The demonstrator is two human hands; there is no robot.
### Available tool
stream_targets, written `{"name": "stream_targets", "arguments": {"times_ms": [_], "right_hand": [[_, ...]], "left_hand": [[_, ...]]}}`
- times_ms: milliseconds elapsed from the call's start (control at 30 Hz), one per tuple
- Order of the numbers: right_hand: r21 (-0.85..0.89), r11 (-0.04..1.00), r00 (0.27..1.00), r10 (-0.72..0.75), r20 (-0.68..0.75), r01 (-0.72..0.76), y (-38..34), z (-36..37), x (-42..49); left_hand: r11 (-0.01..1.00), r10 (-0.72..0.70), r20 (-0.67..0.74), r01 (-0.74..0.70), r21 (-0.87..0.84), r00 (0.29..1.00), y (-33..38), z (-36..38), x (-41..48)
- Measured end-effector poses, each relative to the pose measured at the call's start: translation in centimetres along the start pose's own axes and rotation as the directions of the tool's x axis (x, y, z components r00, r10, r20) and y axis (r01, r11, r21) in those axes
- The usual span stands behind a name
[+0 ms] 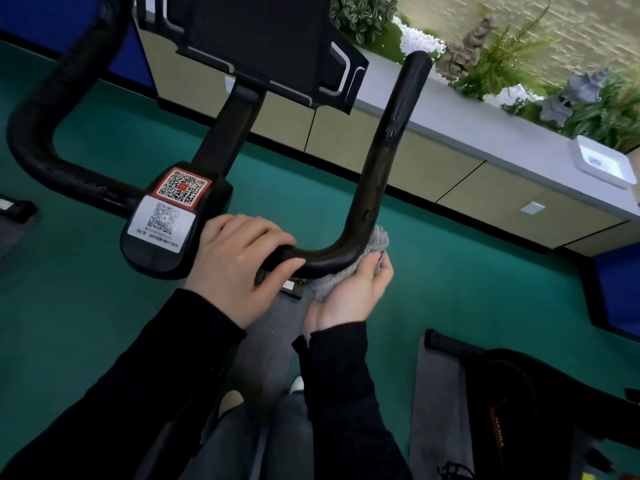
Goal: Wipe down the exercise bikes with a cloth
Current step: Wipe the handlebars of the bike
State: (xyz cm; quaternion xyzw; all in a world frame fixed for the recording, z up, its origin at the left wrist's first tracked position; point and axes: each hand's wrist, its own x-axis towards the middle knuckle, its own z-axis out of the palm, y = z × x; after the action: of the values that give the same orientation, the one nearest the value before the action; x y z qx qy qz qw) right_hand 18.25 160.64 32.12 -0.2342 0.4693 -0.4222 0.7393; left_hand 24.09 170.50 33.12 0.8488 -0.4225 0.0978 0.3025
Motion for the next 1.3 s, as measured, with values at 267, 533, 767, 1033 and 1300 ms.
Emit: {"name": "stream_targets", "arguments": {"times_ms": [267, 533, 767, 1033, 1300], "right_hand": [[-0.007, 0.993, 0.991, 0.12, 0.066, -0.119, -0.1, -0.7, -0.6], [-0.019, 0.999, 0.984, -0.03, 0.173, 0.033, 0.8, -2.7, -2.1], [-0.182, 0.97, 0.949, -0.102, 0.299, 0.162, 1.2, -5.2, -2.8], [-0.205, 0.968, 0.976, -0.107, 0.191, 0.146, 0.4, -4.6, -1.8], [-0.08, 0.99, 0.93, 0.137, 0.342, -0.117, -1.5, -4.3, -0.2]], "left_hand": [[1.0, 0.001, -0.007, -0.001, 0.009, 1.0, 0.1, 0.0, -0.1], [1.0, 0.002, -0.02, -0.001, 0.021, 1.0, 0.1, 0.0, -0.1], [0.999, -0.002, -0.012, 0.003, 0.042, 1.0, 0.2, 0.0, -0.1], [0.999, -0.005, -0.007, 0.006, 0.036, 1.0, 0.2, -0.1, -0.2], [0.999, -0.021, -0.007, 0.021, 0.034, 1.0, 0.5, -0.2, -0.1]]}}
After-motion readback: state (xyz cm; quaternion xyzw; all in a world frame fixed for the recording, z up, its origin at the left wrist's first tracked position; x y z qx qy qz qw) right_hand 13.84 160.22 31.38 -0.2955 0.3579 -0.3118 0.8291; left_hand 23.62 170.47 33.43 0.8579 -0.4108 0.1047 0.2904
